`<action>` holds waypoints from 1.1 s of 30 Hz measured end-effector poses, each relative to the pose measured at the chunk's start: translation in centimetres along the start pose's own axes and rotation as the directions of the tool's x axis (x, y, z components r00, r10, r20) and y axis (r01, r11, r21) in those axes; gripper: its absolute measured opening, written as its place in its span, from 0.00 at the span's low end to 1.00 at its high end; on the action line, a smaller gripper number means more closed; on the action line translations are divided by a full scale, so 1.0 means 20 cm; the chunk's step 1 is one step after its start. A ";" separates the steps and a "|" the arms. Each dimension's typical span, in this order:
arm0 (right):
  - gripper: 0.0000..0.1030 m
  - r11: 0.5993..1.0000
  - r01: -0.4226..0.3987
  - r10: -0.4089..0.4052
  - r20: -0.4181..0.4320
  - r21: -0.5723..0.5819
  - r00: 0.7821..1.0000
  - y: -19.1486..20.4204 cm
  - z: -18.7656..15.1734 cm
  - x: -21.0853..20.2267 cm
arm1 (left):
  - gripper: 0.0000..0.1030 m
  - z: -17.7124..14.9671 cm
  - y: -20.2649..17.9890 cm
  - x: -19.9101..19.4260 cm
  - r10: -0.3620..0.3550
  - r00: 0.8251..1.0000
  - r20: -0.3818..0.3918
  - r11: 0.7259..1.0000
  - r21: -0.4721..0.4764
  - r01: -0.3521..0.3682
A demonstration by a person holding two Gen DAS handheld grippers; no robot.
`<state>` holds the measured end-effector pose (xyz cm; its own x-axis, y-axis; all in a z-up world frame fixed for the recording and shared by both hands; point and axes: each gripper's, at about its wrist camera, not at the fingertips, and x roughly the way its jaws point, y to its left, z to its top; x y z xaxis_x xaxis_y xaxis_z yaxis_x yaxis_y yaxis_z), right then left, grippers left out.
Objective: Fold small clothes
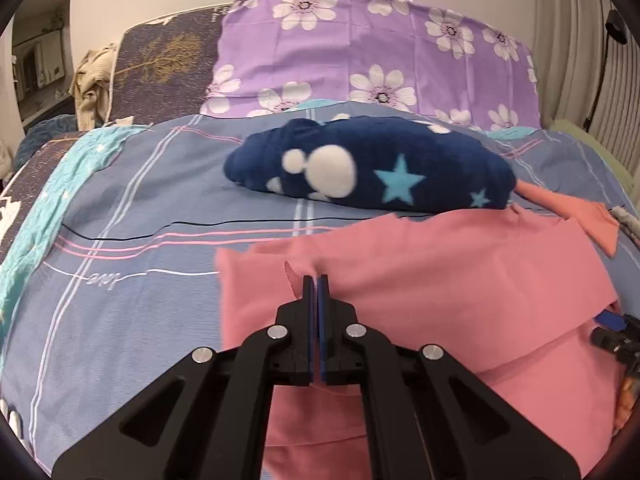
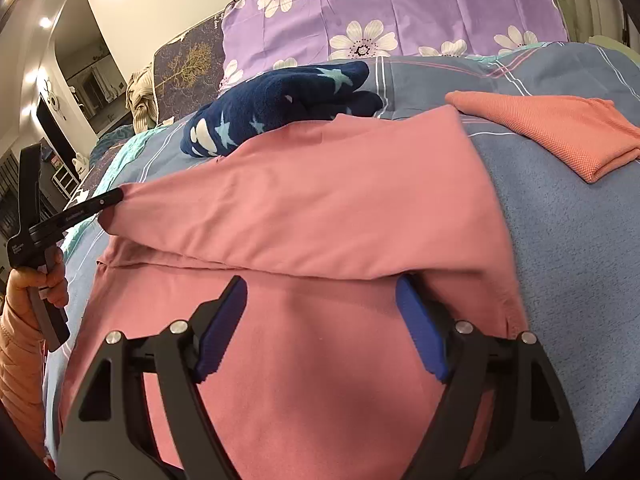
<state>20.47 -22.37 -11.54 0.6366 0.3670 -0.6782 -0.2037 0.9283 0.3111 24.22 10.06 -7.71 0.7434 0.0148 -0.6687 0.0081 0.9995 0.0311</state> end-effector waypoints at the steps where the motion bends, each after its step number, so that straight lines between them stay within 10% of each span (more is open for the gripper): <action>1: 0.76 1.000 0.001 -0.001 -0.001 -0.002 1.000 0.00 0.00 0.00 | 0.03 -0.01 0.01 0.02 0.014 1.000 -0.010 1.000 0.003 -0.014; 5: 0.76 1.000 0.004 -0.004 0.003 -0.001 1.000 0.00 0.00 0.00 | 0.36 -0.06 0.07 0.03 0.069 0.997 -0.032 0.997 -0.022 -0.070; 8: 0.72 0.999 0.033 -0.033 0.054 0.003 0.998 -0.01 0.01 -0.07 | 0.37 -0.05 0.06 -0.05 -0.003 1.000 0.026 0.999 -0.040 0.004; 13: 0.26 0.991 0.134 -0.134 0.142 0.008 0.981 -0.07 0.13 -0.22 | 0.37 -0.04 -0.10 -0.02 -0.116 0.993 0.022 0.993 0.006 0.115; 16: 0.26 0.978 0.191 -0.199 0.101 0.079 0.975 -0.19 0.13 -0.23 | 0.41 -0.12 -0.19 0.21 -0.067 0.990 -0.128 0.997 0.029 0.071; 26: 0.39 0.972 0.229 -0.228 -0.008 0.058 0.974 -0.27 0.11 -0.15 | 0.48 -0.11 -0.25 0.19 0.006 0.995 -0.104 0.995 0.096 0.004; 33: 0.48 0.951 0.308 -0.305 -0.108 0.011 0.946 -0.26 0.60 0.04 | 0.48 -0.13 -0.26 0.17 0.017 0.995 -0.102 0.994 0.106 -0.007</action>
<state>30.93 -27.58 -5.72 0.5838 0.0703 -0.8088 0.0109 0.9955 0.0943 24.88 4.99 -12.12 0.6716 0.0351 -0.7401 0.0742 0.9907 0.1143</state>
